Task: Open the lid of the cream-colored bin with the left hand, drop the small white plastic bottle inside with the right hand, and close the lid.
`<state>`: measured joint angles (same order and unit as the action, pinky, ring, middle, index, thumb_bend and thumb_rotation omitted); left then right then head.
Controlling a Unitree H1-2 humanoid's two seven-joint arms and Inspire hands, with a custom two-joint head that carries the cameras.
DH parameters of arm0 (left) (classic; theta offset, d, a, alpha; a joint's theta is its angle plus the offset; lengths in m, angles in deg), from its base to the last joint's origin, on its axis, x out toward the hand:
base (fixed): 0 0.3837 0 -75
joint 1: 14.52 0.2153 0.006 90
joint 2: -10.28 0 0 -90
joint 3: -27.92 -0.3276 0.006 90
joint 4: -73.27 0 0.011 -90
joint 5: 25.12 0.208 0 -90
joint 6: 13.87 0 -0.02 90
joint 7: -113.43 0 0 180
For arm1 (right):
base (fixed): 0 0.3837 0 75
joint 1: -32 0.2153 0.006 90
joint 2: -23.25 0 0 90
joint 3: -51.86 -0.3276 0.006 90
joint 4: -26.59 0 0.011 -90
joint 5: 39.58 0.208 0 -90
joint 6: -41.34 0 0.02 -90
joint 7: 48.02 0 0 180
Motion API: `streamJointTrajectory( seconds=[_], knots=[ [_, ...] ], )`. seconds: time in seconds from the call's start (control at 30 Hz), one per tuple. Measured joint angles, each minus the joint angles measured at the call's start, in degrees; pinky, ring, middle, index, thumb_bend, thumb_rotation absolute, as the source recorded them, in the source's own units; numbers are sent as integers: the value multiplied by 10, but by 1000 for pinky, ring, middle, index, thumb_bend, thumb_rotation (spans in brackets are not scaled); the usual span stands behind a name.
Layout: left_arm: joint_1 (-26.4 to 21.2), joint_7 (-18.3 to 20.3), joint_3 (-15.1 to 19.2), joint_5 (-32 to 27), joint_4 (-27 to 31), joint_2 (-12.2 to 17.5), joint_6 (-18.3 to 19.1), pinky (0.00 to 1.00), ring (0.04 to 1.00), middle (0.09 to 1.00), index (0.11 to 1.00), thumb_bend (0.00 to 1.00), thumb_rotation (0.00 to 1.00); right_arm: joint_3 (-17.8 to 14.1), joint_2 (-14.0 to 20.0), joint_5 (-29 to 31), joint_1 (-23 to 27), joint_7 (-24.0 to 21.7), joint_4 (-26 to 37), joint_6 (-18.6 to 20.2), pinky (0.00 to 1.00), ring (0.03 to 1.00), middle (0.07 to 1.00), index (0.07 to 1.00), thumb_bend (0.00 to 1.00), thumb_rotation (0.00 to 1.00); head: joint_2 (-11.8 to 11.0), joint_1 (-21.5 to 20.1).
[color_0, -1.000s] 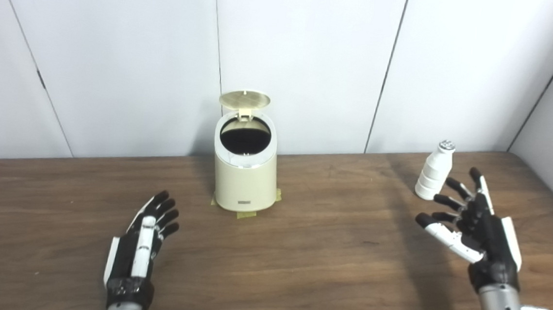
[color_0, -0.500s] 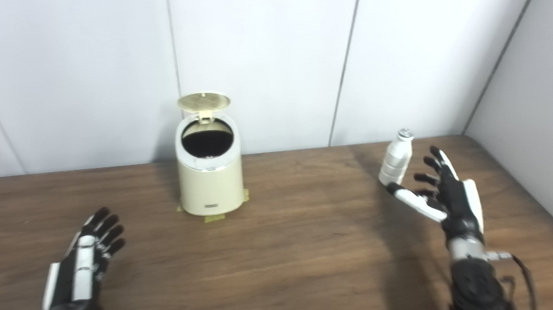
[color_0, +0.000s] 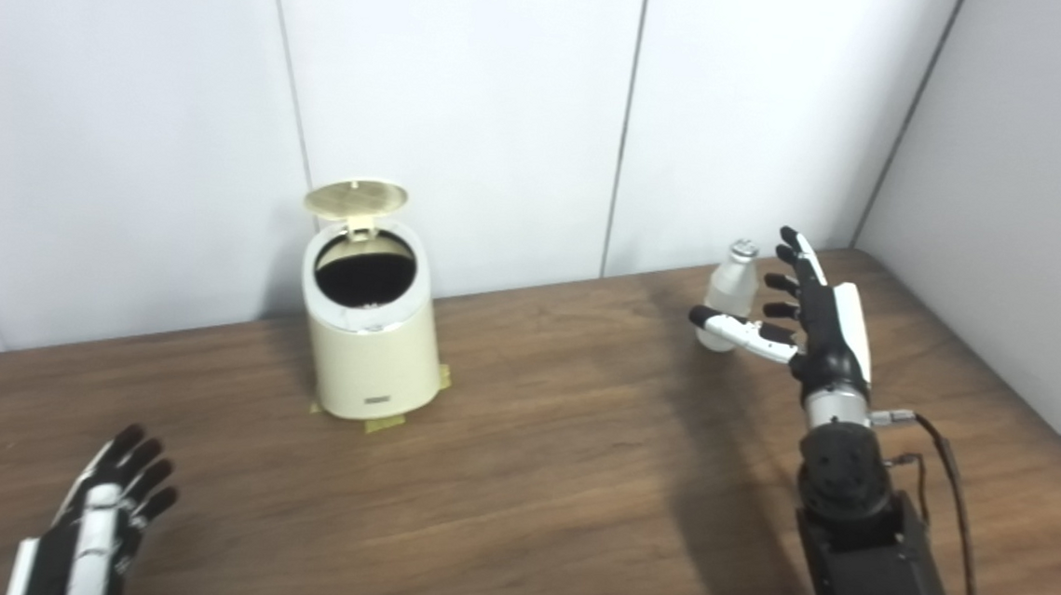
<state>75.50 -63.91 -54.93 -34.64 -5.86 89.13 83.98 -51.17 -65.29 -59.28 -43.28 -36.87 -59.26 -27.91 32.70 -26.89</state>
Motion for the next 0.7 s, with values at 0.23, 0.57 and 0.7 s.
streamJointTrajectory(
  seconds=[0.23,0.57,0.7],
  knots=[
    [0,3,3,-18,12,4,22,877,878,887,923,413,739,-8,34,1,12,2,-40,-1,689,844,901,902,873,288,-6,-13],
    [1,2,3,-19,28,8,39,890,893,897,935,351,730,-36,42,5,20,30,-48,-4,704,814,875,874,906,224,-2,-19],
    [1,3,3,-19,35,8,44,895,897,900,939,336,744,-35,45,4,19,31,-52,-4,724,820,864,877,929,222,-1,-20]
  ],
)
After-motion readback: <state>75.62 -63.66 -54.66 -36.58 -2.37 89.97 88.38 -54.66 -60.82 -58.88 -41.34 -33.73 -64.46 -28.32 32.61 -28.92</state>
